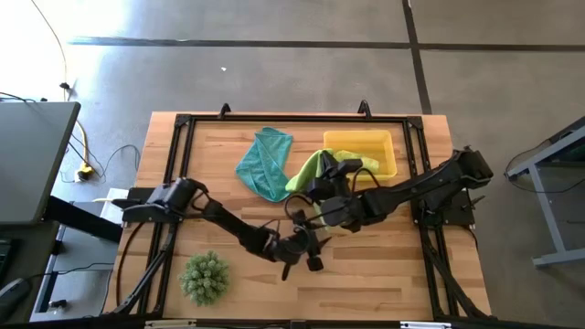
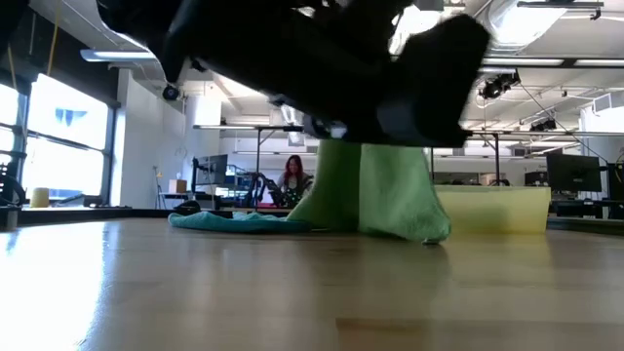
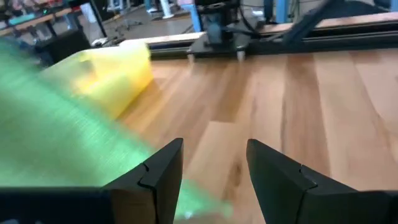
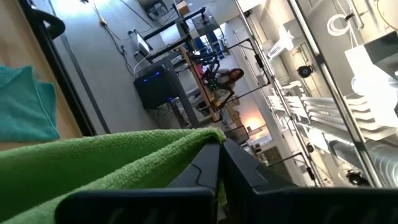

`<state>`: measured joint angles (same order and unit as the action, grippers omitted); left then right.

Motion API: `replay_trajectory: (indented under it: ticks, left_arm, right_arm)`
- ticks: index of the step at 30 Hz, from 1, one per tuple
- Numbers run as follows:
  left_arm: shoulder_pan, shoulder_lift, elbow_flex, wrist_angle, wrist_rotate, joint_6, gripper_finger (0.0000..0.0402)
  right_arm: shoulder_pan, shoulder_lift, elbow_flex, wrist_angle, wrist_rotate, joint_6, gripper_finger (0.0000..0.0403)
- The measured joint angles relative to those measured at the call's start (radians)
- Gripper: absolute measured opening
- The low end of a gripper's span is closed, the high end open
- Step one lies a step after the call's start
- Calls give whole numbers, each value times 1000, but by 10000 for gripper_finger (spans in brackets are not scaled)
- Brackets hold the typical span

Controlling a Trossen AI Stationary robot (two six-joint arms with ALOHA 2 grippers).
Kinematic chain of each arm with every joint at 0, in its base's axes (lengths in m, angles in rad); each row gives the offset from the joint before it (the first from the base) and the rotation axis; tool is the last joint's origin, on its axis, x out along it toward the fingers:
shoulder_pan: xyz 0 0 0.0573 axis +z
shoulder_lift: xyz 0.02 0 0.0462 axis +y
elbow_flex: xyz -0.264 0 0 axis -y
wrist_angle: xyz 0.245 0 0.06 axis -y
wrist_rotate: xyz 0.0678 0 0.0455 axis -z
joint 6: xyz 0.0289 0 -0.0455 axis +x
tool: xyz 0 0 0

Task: Roll microfiber towels into tight, uniform cylinder then place into a basket
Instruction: Roll the green towel

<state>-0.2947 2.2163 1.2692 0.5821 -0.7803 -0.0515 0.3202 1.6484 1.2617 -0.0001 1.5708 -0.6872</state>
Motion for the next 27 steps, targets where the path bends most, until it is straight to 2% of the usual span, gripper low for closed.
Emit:
replay_trajectory:
  ticks: [3,7,10,13,17,20,23,25,27]
  left_arm:
    - [11,55,54,-20,9,-18,166]
    - [38,99,117,-105,24,-117,166]
    - [48,101,135,-209,0,-154,166]
    - [38,103,136,-228,-53,-155,166]
    - [10,86,137,-261,-40,-171,166]
    - [-23,59,135,-340,-105,-206,166]
    - [-51,39,136,-412,-248,-203,166]
    - [-63,38,136,-416,-329,-200,166]
    - [-68,37,136,-413,-355,-213,166]
  right_arm:
    - [0,16,0,-16,0,-2,0]
    - [1,16,0,-25,0,10,0]
    - [1,16,0,-25,0,14,0]
    - [1,16,0,-28,-2,36,0]
    - [-10,16,0,-58,-3,85,0]
    - [-15,16,0,-101,-10,145,0]
    - [-14,15,0,-158,-35,247,0]
    - [-12,15,0,-201,-61,319,0]
    - [-12,15,0,-245,-104,400,0]
